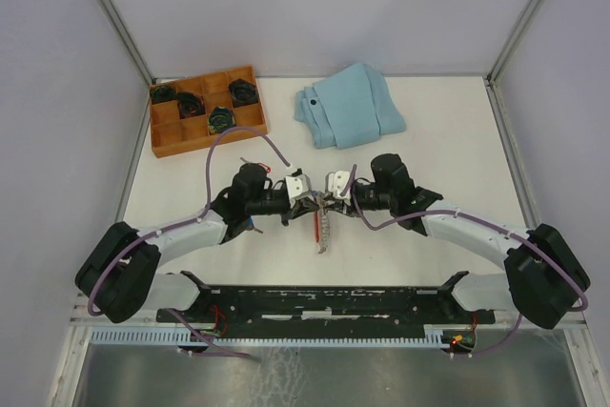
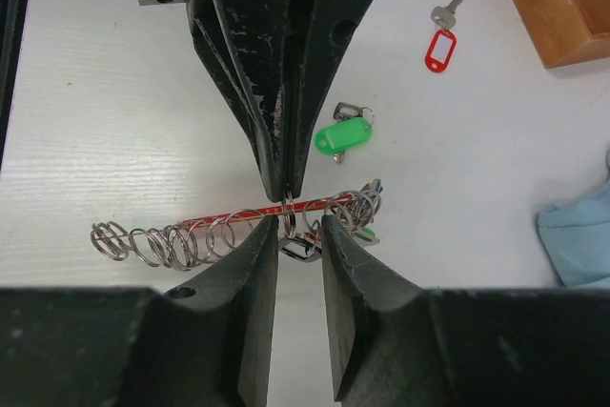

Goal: Put the keys on the keyring

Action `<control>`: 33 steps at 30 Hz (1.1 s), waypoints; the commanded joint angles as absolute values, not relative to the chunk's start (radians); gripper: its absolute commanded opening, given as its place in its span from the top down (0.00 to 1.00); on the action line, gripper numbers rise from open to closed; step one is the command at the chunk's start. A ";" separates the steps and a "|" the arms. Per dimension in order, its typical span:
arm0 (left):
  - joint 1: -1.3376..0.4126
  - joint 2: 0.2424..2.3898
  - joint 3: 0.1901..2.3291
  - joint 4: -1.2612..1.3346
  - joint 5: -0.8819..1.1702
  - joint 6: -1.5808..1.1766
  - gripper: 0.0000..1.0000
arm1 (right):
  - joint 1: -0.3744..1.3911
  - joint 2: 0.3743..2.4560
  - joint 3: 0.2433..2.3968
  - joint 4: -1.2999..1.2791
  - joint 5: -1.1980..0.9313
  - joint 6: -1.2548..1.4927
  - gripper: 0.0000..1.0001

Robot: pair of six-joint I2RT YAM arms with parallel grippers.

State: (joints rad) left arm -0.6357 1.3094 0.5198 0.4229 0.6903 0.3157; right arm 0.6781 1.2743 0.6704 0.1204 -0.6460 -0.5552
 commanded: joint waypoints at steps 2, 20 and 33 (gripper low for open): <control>-0.655 1.277 0.592 0.320 0.629 0.370 0.97 | 0.689 1.299 0.696 0.137 -0.672 -0.576 0.68; -0.682 1.269 0.611 0.279 0.606 0.383 0.97 | 0.707 1.351 0.715 0.123 -0.680 -0.590 0.79; -0.690 1.284 0.625 0.260 0.607 0.390 0.97 | 0.710 1.366 0.727 0.136 -0.687 -0.582 0.83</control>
State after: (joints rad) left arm -0.6834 1.2991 0.5720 0.2302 0.6025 0.3386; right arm 0.7017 1.3571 0.6800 0.0975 -0.6559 -0.5842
